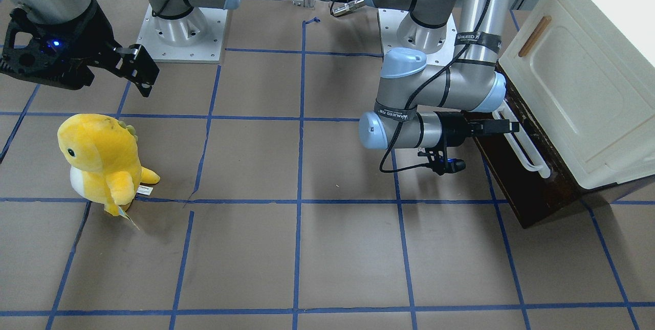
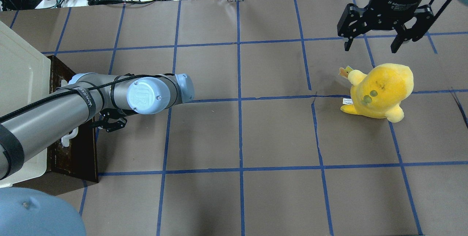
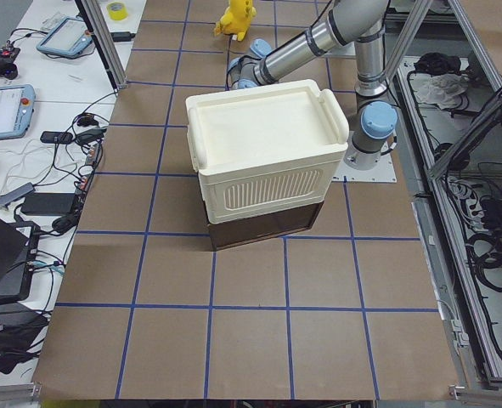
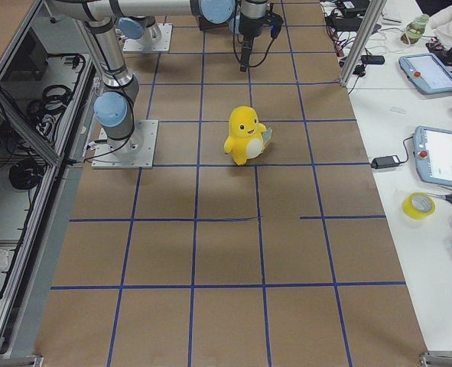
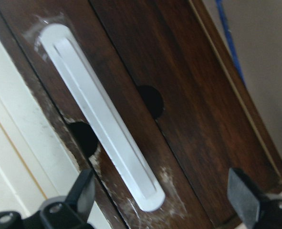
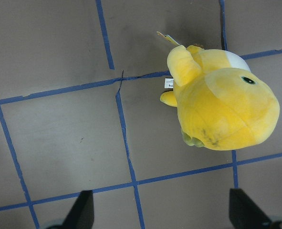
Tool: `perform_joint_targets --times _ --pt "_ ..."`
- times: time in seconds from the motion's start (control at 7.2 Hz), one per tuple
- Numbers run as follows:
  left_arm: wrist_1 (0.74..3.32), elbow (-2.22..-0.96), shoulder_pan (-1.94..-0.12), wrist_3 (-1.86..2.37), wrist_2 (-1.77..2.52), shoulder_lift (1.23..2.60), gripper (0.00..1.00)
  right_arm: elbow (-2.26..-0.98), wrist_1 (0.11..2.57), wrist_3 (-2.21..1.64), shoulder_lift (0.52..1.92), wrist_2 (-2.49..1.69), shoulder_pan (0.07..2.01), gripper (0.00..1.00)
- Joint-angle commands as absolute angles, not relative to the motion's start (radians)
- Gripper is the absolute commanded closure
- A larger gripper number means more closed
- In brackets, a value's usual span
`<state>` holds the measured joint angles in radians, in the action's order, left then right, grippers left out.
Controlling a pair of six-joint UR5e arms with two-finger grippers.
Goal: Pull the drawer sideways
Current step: 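Lower the left gripper onto the white drawer handle and close on it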
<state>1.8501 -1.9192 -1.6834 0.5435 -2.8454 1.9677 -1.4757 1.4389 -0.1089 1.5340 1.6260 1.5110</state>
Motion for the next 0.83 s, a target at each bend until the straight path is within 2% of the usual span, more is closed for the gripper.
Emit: perform_joint_targets --times 0.0,0.14,0.28,0.56,0.69 --pt "1.876 -1.913 -1.649 0.549 -2.843 1.959 0.05 -1.476 1.439 -0.109 1.534 1.626 1.511 0.00" --pt "1.908 -1.907 -1.649 0.554 -2.838 1.954 0.12 -1.476 1.439 -0.109 1.534 1.626 1.511 0.00" --pt "1.910 -1.905 -1.649 0.560 -2.838 1.965 0.25 -1.476 1.439 -0.109 1.534 1.626 1.509 0.00" --pt "1.905 -1.902 -1.649 0.564 -2.836 1.982 0.36 -1.476 1.439 -0.109 1.534 1.626 1.509 0.00" --pt "1.899 -1.902 -1.649 0.568 -2.836 1.983 0.37 -1.476 1.439 -0.109 1.534 1.626 1.511 0.00"
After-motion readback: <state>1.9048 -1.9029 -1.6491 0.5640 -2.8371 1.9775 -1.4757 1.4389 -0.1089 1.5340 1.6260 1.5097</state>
